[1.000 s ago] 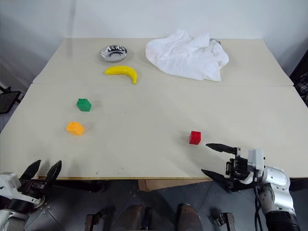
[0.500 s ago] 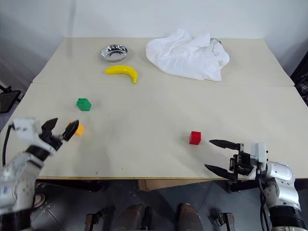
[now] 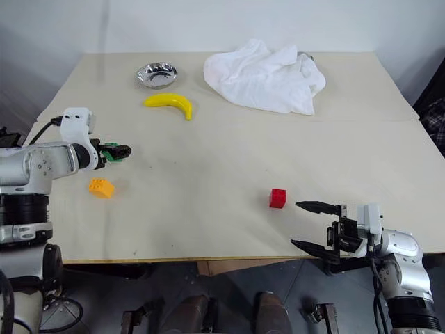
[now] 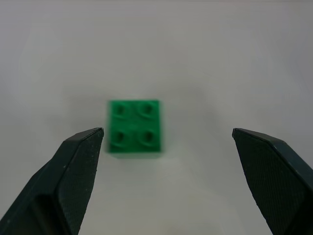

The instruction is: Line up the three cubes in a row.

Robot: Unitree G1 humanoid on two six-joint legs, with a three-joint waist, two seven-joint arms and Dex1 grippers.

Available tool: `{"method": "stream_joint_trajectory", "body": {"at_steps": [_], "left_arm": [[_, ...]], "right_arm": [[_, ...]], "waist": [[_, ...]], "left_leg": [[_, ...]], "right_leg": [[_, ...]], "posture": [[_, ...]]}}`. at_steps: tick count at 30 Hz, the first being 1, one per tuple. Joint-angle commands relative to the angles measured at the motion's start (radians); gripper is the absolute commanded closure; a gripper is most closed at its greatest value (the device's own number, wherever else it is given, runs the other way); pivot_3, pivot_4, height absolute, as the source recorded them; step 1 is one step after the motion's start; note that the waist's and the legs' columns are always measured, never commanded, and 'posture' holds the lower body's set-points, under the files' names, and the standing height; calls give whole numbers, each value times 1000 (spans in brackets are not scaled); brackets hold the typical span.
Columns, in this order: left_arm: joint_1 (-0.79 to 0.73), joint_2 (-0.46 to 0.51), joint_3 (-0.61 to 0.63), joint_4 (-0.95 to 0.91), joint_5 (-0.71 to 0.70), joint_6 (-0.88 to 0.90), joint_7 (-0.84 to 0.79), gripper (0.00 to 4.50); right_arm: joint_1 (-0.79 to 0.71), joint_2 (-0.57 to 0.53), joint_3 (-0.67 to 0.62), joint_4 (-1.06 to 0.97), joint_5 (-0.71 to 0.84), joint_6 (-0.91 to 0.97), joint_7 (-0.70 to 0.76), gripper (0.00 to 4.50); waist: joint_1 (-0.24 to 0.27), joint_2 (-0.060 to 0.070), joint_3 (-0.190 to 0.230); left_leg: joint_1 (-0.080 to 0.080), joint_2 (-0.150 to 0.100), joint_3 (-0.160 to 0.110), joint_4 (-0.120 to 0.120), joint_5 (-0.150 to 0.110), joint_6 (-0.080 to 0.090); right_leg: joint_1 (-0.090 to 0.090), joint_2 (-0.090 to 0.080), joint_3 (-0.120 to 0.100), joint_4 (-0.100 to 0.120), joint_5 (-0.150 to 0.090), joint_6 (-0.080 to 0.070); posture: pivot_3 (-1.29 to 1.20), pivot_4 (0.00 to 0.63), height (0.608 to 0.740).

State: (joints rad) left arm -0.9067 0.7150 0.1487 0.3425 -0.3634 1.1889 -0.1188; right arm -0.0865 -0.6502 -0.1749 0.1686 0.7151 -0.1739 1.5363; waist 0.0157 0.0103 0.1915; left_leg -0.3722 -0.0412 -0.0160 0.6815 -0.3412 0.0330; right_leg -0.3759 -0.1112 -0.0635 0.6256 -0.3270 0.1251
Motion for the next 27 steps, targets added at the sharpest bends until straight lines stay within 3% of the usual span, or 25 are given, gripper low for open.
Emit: {"method": "stream_joint_trajectory", "body": {"at_steps": [1,12,16,23,27], "left_arm": [[-47,-12,1,72,43,-41,-16,0],[-120,-49,-20,286,130,-194,-89,0],[-129,-59,-33,308,152,-209,-114,881],[-131,-55,-29,319,171,-227,-136,3009],[-91,-27,-66,261,178,-374,-272,3010]], "right_arm": [[17,10,-23,-27,7,1,30,14],[22,27,-33,-26,1,-11,23,14],[28,31,-33,-25,-5,-14,24,0],[34,35,-38,-22,-10,-20,18,0],[37,30,-56,-18,-9,-29,9,0]], "waist": [[5,0,0],[9,-1,1],[9,-1,1],[8,-1,1],[9,-1,1]], "left_leg": [[0,0,0,0,0,0],[0,-1,0,1,0,0],[0,-1,0,1,0,0],[0,0,0,1,0,0],[0,-1,0,2,0,0]], "right_leg": [[0,0,0,0,0,0],[0,-1,-1,0,0,0],[0,-1,-1,0,0,0],[0,0,-1,1,0,0],[0,-1,-1,1,0,0]], "posture": [[0,150,740],[0,150,740],[0,150,740],[0,150,740],[0,150,740]]}}
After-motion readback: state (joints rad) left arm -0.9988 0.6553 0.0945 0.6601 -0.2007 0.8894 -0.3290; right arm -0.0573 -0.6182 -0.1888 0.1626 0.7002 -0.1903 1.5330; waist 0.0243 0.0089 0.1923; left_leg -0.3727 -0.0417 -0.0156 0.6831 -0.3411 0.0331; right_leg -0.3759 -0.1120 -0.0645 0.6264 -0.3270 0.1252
